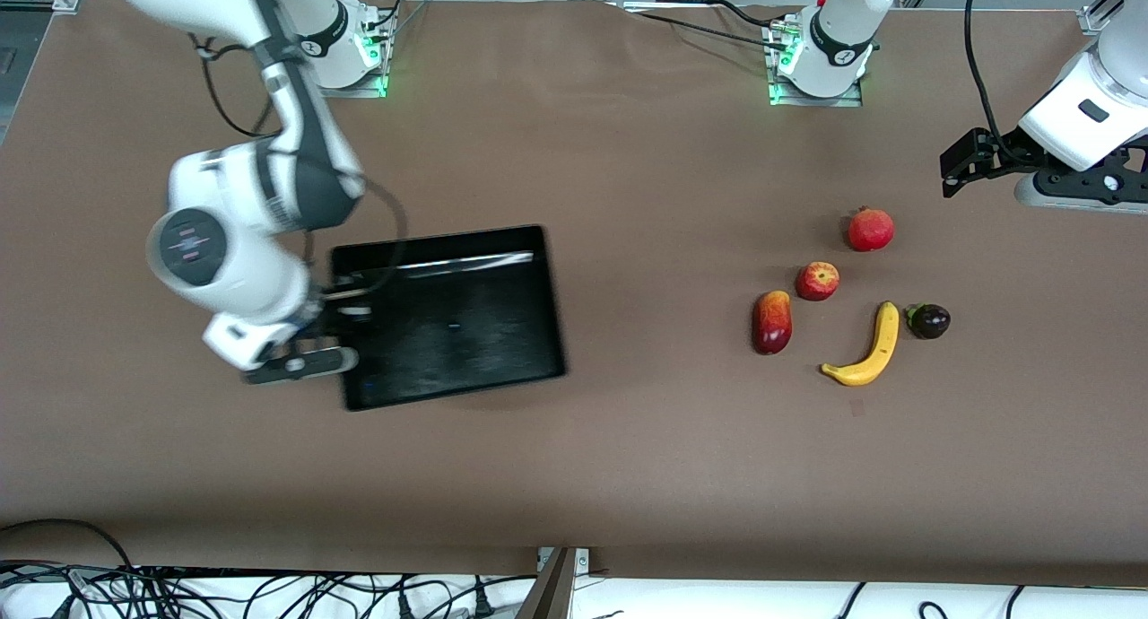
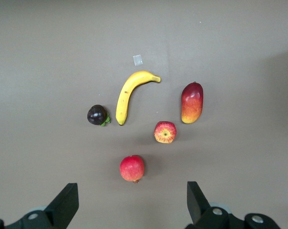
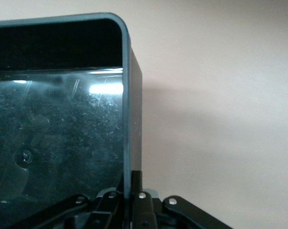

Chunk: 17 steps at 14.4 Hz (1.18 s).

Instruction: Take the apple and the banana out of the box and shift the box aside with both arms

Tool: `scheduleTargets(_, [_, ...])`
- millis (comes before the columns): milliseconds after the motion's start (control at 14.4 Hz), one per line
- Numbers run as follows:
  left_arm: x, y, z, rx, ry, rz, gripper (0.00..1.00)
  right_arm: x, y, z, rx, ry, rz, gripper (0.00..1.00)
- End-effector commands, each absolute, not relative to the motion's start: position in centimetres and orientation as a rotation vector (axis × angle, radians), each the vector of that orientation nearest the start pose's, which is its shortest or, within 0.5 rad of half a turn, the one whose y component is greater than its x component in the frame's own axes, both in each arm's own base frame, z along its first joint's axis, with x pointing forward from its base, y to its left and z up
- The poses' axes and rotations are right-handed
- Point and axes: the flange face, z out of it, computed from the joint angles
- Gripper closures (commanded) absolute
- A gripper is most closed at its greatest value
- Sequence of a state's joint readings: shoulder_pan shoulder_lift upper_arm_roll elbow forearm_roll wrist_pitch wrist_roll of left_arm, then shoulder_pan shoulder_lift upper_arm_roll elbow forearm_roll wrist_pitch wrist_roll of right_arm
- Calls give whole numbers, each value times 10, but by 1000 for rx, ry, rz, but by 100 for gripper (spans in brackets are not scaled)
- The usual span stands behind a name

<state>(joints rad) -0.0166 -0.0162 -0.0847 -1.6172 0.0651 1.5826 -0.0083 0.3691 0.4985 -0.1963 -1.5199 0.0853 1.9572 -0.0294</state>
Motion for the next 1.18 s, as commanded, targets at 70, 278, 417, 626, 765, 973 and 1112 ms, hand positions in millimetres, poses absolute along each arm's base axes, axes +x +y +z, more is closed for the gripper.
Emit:
scheduleTargets(70, [553, -49, 617, -3086, 157, 27, 0, 663, 59, 347, -3079, -285, 137, 100])
scheduleTargets(278, [553, -43, 616, -3084, 142, 34, 0, 649, -5, 308, -3079, -261, 133, 100])
scheduleTargets(417, [553, -45, 616, -3082, 142, 32, 0, 633, -39, 279, -3090, -228, 104, 100])
scheduleTargets(626, [553, -47, 616, -3082, 147, 31, 0, 606, -64, 254, -3071, -126, 139, 100])
scheduleTargets(765, [553, -48, 616, -3087, 150, 34, 0, 590, -71, 240, -3073, -93, 147, 100])
scheduleTargets(973, [552, -53, 616, -3081, 154, 35, 0, 586, -72, 238, -3076, -88, 131, 7])
scheduleTargets(1112, [552, -49, 616, -3080, 152, 33, 0, 591, -68, 266, -3074, -88, 70, 0])
